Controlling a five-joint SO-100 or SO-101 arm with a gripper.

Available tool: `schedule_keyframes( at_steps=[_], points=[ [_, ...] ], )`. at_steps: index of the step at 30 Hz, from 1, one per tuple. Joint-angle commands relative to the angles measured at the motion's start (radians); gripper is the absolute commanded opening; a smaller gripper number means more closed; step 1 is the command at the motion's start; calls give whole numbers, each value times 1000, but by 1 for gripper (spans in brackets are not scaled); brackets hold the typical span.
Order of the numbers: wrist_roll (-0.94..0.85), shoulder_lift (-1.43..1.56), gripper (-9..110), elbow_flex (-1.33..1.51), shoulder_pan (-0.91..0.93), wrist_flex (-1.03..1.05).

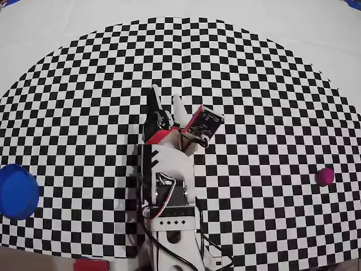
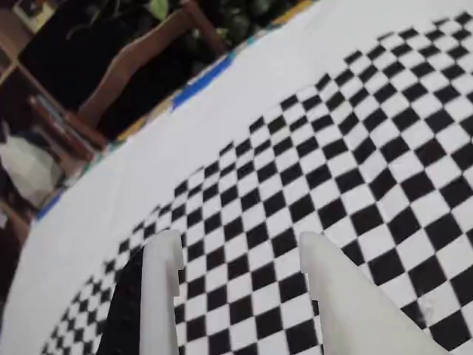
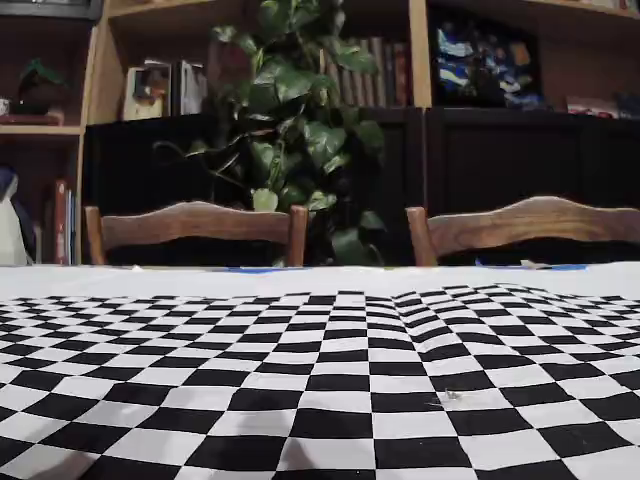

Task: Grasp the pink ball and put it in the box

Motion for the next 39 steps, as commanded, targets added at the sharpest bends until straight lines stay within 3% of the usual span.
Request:
schedule_keyframes(
  at_steps=[1, 14, 39],
  points=[
    [-164, -6, 18, 8, 6, -2],
    [-488, -3, 23, 8, -3, -40],
    [-488, -28, 26, 8, -6, -172]
  ],
)
